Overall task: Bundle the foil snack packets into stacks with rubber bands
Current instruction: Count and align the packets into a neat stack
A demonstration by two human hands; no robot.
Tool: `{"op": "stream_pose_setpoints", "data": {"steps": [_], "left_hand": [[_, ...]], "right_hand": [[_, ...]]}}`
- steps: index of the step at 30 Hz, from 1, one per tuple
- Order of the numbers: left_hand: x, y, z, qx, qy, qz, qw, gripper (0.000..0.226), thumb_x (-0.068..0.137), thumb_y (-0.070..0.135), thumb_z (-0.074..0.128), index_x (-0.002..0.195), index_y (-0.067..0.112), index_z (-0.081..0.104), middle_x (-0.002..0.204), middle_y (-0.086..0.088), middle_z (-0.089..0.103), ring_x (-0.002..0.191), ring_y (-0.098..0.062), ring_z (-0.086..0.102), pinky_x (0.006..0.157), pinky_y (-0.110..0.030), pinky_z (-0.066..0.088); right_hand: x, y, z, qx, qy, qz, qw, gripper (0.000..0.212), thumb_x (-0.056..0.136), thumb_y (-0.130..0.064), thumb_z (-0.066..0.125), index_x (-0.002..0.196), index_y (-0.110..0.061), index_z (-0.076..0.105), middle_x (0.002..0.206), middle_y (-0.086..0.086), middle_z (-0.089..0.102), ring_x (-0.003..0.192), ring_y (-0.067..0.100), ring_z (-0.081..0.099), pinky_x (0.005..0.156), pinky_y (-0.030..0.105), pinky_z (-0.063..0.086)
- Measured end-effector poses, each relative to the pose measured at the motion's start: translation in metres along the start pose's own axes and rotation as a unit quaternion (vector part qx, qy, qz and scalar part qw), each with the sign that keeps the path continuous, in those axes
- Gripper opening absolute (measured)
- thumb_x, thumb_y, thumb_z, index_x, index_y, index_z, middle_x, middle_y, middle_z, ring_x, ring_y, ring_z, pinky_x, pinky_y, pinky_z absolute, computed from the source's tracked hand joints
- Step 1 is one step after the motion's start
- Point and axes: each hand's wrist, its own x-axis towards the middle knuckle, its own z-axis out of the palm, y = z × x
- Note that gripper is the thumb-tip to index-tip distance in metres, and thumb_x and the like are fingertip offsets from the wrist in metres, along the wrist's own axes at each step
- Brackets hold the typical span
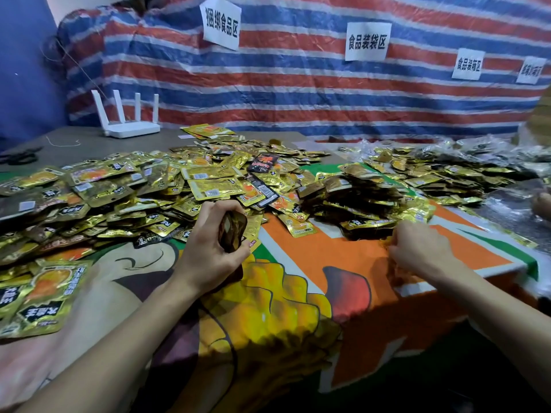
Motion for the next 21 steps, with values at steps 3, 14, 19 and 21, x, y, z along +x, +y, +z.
{"op": "stream_pose_setpoints", "data": {"steps": [3, 14, 19, 21], "left_hand": [[0.000, 0.000, 0.000, -0.015, 0.001, -0.013, 1.000, 0.047, 0.073, 0.021, 0.073, 0.112, 0.034, 0.050, 0.105, 0.003, 0.046, 0.089, 0.003, 0.050, 0.070, -0.006, 0.038], [0.000, 0.002, -0.002, -0.031, -0.010, -0.033, 0.999, 0.047, 0.073, 0.018, 0.072, 0.111, 0.035, 0.050, 0.107, 0.005, 0.047, 0.090, 0.002, 0.051, 0.071, -0.007, 0.039], [0.002, 0.011, -0.008, -0.061, -0.004, -0.048, 0.997, 0.045, 0.069, 0.009, 0.067, 0.102, 0.033, 0.049, 0.103, -0.003, 0.049, 0.084, -0.011, 0.050, 0.071, -0.016, 0.041], [0.004, 0.017, -0.014, -0.109, 0.003, -0.067, 0.992, 0.043, 0.066, 0.006, 0.066, 0.101, 0.026, 0.051, 0.097, -0.006, 0.052, 0.076, -0.019, 0.048, 0.067, -0.020, 0.041]], "right_hand": [[0.015, 0.005, -0.019, 0.126, 0.003, 0.040, 0.991, 0.012, 0.086, -0.012, 0.069, 0.077, -0.014, 0.077, 0.075, 0.008, 0.070, 0.073, 0.030, 0.065, 0.064, 0.037, 0.054], [0.039, 0.007, -0.047, 0.221, -0.028, 0.055, 0.973, 0.026, 0.095, -0.010, 0.063, 0.082, 0.011, 0.072, 0.058, 0.012, 0.053, 0.052, 0.024, 0.047, 0.055, 0.032, 0.043], [0.017, -0.021, -0.054, 0.340, -0.042, -0.043, 0.938, 0.023, 0.099, -0.019, 0.061, 0.079, -0.013, 0.070, 0.080, 0.009, 0.068, 0.067, 0.018, 0.057, 0.058, 0.030, 0.040], [0.004, -0.043, -0.054, 0.449, -0.102, -0.081, 0.884, 0.018, 0.100, -0.020, 0.062, 0.088, -0.011, 0.072, 0.090, 0.006, 0.074, 0.073, 0.011, 0.061, 0.062, 0.026, 0.044]]}}
